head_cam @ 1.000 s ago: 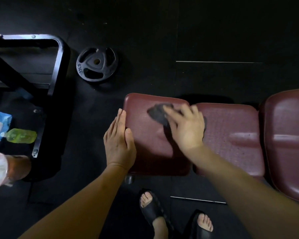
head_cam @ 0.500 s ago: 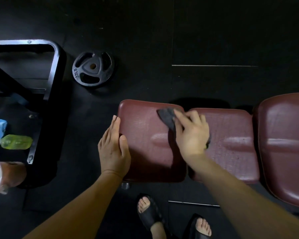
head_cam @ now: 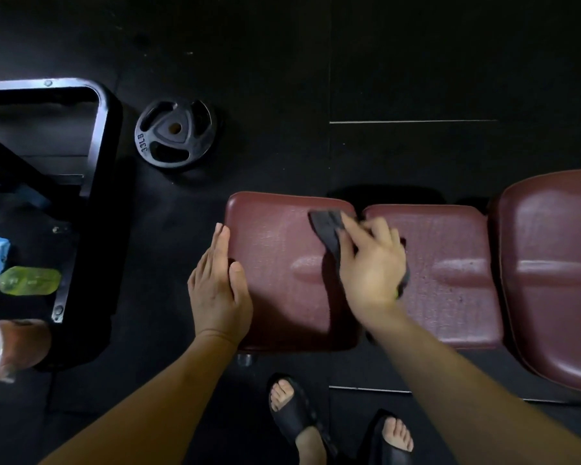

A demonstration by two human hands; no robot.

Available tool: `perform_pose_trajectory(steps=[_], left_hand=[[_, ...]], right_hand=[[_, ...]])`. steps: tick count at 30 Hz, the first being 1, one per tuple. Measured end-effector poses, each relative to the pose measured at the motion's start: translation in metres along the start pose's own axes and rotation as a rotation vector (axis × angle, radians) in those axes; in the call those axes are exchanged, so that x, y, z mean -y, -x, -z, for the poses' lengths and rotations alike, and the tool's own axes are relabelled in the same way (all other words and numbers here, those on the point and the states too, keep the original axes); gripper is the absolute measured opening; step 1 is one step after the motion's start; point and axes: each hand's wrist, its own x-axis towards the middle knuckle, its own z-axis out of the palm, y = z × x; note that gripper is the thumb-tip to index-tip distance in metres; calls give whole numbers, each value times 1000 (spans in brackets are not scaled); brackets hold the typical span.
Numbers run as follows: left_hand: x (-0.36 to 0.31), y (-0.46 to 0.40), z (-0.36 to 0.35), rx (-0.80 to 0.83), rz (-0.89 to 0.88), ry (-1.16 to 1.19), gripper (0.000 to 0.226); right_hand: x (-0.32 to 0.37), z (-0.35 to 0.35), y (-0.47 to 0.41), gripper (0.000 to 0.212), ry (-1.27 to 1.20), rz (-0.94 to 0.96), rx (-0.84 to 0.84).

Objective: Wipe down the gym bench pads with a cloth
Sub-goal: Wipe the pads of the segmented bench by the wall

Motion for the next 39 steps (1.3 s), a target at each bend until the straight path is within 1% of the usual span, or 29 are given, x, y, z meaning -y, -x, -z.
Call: perform_pose_trajectory(steps=[2,4,5,8,10,13,15,17,19,21,23,25,27,29,31,33,34,35,37,39], left_hand=[[1,0,0,-1,-7,5,63],[1,0,0,-6,-9,9,63],[0,1,0,-4,-6,14,63],[0,0,2,1,7,52,62],[0,0,2,3,3,82,62],[1,0,3,1,14,142,62],[1,0,3,-3,21,188,63],[2,1,5,-10,25,231,60],[2,3,6,-18,49,330,54],[3,7,11,-31,71,452,49],[6,13,16,-37,110,563,44],[13,20,21,-30,138,621,41],[20,27,28,-4,127,592,42],[25,33,34,37,115,522,43],[28,38,39,68,121,467,41],[31,44,47,64,116,393,40],[32,47,52,47,114,359,41],[34,51,56,23,121,342,42],[36,58,63,-3,136,318,43],[36,68,65,23,136,245,43]], right_hand=[[12,-15,-43,27,42,-77,-12],[20,-22,-61,27,66,-151,6],[20,-21,-56,27,56,-143,7],[15,0,-13,25,4,-29,20],[12,6,8,25,16,-6,39],[32,-9,-4,27,1,-4,-9],[64,-22,-19,28,-24,90,-18],[91,-34,-32,27,-18,171,7],[100,-34,-30,25,-18,205,14],[90,-24,-3,25,-57,272,44],[76,-4,48,24,-96,376,108],[65,15,93,24,-101,472,175],[66,22,99,24,-106,513,206],[82,9,68,28,-84,523,194],[108,-11,25,31,-43,445,126],[127,-24,5,28,-78,304,86],[130,-23,13,25,-108,288,81],[129,-16,32,23,-125,321,97],[112,3,84,21,-169,423,168],[92,22,123,21,-191,505,216]])
